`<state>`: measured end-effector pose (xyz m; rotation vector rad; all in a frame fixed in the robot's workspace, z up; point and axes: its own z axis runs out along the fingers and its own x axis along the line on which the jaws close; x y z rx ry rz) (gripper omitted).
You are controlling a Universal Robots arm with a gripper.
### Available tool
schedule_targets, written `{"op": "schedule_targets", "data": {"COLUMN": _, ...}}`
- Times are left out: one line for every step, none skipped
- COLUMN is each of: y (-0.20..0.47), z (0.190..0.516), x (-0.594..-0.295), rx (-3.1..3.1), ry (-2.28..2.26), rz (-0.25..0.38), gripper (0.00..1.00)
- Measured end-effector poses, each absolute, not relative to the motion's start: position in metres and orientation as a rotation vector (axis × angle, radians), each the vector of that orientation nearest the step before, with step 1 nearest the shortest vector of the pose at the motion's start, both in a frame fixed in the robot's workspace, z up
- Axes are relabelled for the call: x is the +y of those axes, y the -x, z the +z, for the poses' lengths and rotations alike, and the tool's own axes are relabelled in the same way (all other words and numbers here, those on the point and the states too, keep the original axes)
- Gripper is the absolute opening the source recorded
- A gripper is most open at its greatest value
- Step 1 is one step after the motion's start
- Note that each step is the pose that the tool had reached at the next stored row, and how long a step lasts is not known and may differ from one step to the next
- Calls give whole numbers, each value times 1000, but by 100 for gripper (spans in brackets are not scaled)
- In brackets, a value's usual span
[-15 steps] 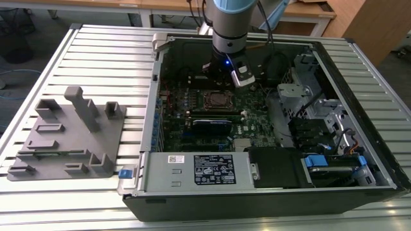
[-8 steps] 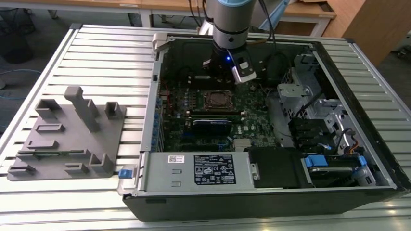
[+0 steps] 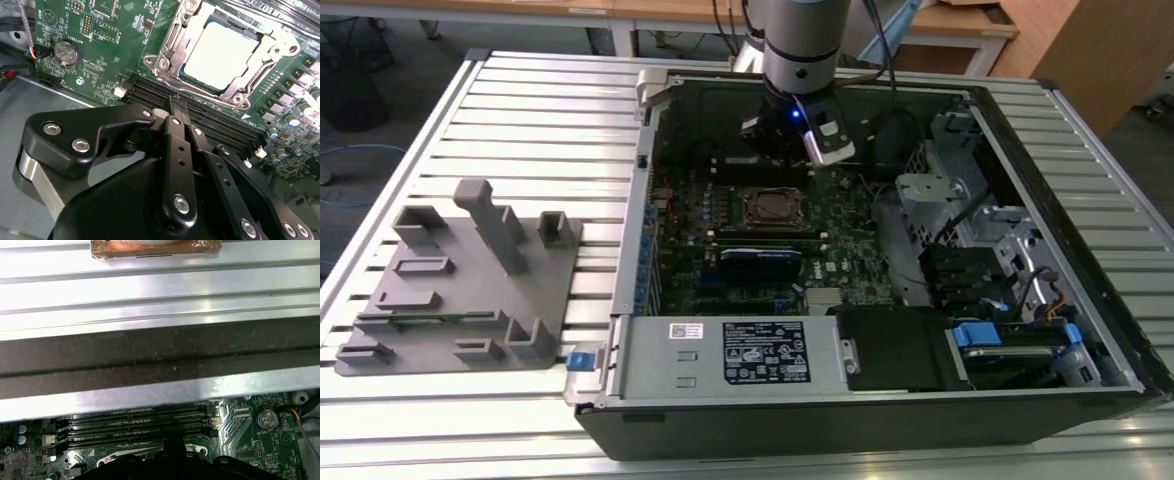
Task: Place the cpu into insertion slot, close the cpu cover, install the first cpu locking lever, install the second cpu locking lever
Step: 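Install the first cpu locking lever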
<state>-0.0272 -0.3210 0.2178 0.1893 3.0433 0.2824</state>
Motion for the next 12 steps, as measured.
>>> {"op": "schedule_targets", "data": {"y": 27, "z": 218, "x": -321, "rx": 3043, "ry": -189, "rz": 282, "gripper": 11}}
{"op": "schedule_targets", "data": {"y": 27, "z": 218, "x": -321, "rx": 3043, "ry": -189, "rz": 282, "gripper": 11}}
{"op": "schedule_targets", "data": {"y": 27, "z": 218, "x": -321, "rx": 3044, "ry": -189, "rz": 279, "gripper": 11}}
{"op": "schedule_targets", "data": {"y": 27, "z": 218, "x": -321, "rx": 3049, "ry": -190, "rz": 270, "gripper": 11}}
{"op": "schedule_targets", "data": {"y": 27, "z": 218, "x": -321, "rx": 3055, "ry": -190, "rz": 260, "gripper": 11}}
{"op": "schedule_targets", "data": {"y": 27, "z": 218, "x": -321, "rx": 3061, "ry": -191, "rz": 250, "gripper": 11}}
{"op": "schedule_targets", "data": {"y": 27, "z": 218, "x": -321, "rx": 3068, "ry": -192, "rz": 241, "gripper": 11}}
{"op": "schedule_targets", "data": {"y": 27, "z": 218, "x": -321, "rx": 3076, "ry": -193, "rz": 230, "gripper": 11}}
{"op": "schedule_targets", "data": {"y": 27, "z": 218, "x": -321, "rx": 3084, "ry": -194, "rz": 218, "gripper": 11}}
{"op": "schedule_targets", "data": {"y": 27, "z": 218, "x": -321, "rx": 3092, "ry": -195, "rz": 207, "gripper": 11}}
{"op": "schedule_targets", "data": {"y": 27, "z": 218, "x": -321, "rx": 3098, "ry": -196, "rz": 199, "gripper": 11}}
{"op": "schedule_targets", "data": {"y": 27, "z": 218, "x": -321, "rx": 3103, "ry": -197, "rz": 193, "gripper": 11}}
